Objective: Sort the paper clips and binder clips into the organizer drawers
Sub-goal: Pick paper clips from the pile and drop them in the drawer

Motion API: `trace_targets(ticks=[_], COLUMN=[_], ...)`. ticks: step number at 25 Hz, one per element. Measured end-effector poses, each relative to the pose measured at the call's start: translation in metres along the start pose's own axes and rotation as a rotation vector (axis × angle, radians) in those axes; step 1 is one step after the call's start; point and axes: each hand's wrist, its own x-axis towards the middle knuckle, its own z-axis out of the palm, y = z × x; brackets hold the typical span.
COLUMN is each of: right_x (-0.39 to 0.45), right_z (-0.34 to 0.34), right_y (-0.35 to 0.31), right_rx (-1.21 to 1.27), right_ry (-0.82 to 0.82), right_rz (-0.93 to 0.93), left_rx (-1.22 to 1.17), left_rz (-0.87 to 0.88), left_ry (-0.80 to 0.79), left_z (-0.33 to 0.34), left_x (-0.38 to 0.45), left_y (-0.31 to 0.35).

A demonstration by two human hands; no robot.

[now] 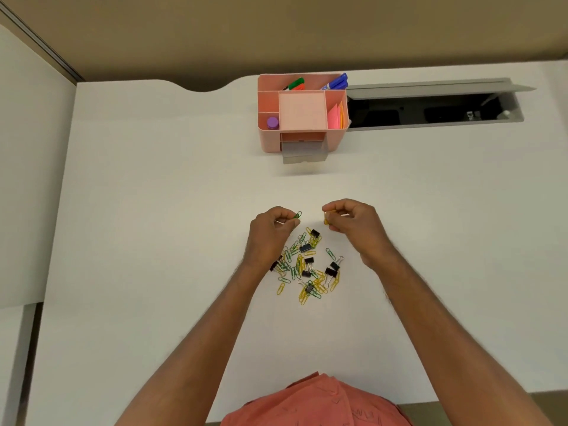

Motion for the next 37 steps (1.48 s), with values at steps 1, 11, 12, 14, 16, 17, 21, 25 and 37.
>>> trace_targets(ticks=[1,11,12,14,16,17,21,25,37], right_x=[0.01,0.11,0.113,0.116,0.115,0.115,0.116,0.114,0.011], right_z=[0.0,0.027,0.027,0.028,0.028,0.028,0.025,0.02,0.013], right_y=[-0.013,-0.09,-0.088,-0.084,-0.082,-0.08,-0.075,-0.07,0.019], right_rx=[-0.017,-0.882,-0.909,-0.901,-0.835,-0.794,-0.654,-0.607,-0.615], right_ry=[0.016,0.129,0.127,0.138,0.132,0.123,0.104,0.097,0.167], right_rz=[-0.053,-0.531,-0.532,-0.532,-0.519,-0.511,-0.461,-0.459,-0.329], left_rx=[-0.011,0.248,0.298,0.354,0.39,0.42,0.611,0.702,0.687], left_rz=[0.019,0.296,0.317,0.334,0.34,0.351,0.386,0.394,0.305], left_ry=[0.019,0.236,0.248,0.24,0.235,0.244,0.263,0.218,-0.004], left_z=[-0.003,-0.015,-0.014,-0.011,-0.008,-0.007,0.0,0.0,0.014], left_x=[0.005,0.077,0.083,0.095,0.104,0.107,0.117,0.121,-0.009], left_y=[0.006,0.069,0.072,0.076,0.078,0.079,0.084,0.085,-0.01])
